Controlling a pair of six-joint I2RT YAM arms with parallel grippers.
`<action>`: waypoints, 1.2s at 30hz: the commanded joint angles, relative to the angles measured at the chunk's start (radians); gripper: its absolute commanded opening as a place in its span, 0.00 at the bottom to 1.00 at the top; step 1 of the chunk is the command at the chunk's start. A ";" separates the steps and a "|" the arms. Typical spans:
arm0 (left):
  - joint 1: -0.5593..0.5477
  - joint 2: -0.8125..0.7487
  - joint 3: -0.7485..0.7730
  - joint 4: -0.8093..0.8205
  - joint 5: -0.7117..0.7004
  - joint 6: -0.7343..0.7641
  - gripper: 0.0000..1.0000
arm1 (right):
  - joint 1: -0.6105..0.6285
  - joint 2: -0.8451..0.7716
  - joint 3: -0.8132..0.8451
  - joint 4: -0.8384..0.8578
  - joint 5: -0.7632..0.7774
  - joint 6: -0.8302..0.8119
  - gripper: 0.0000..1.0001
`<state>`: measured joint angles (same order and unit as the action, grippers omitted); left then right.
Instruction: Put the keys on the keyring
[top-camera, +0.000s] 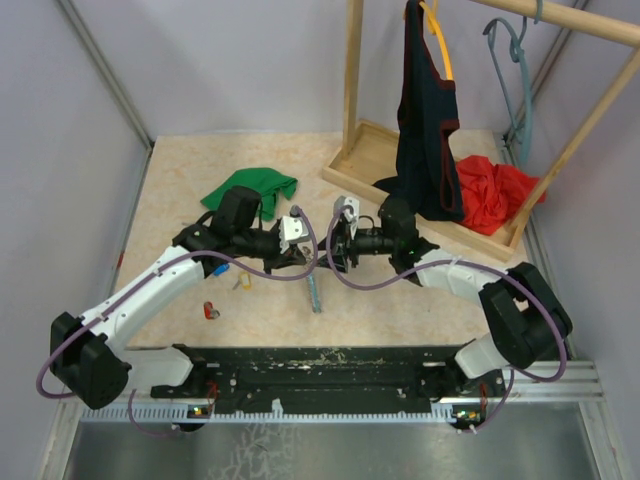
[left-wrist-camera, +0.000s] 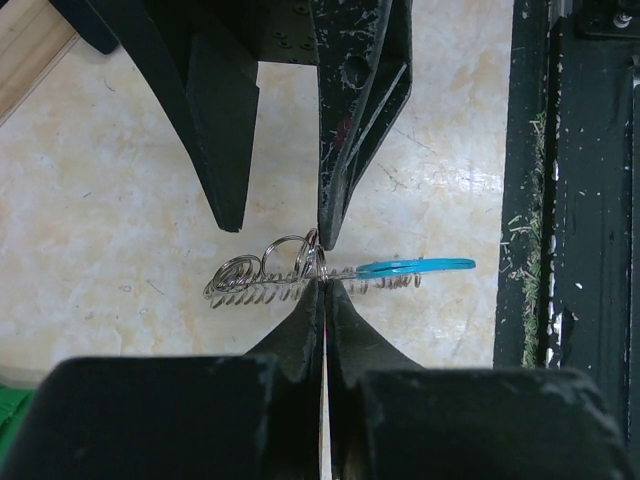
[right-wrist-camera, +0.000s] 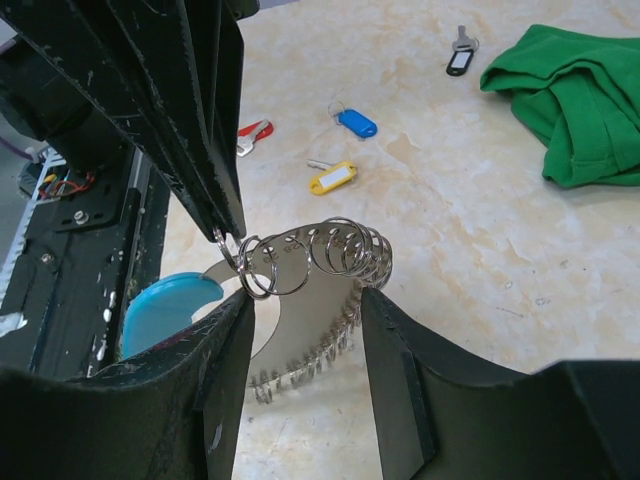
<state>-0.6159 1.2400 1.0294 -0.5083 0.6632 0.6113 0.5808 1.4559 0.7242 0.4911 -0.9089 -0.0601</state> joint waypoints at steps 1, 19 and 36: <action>-0.007 0.004 0.006 0.021 0.042 0.019 0.00 | 0.008 0.003 0.046 0.102 -0.031 0.034 0.47; -0.021 -0.007 -0.001 0.004 0.061 0.039 0.00 | -0.061 0.134 0.192 -0.072 0.085 0.287 0.22; -0.021 0.024 0.031 -0.005 -0.033 -0.023 0.00 | -0.019 -0.158 -0.048 0.024 0.042 -0.071 0.39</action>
<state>-0.6331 1.2568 1.0298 -0.5098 0.6346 0.6056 0.5251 1.3766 0.7029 0.4210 -0.8394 -0.0250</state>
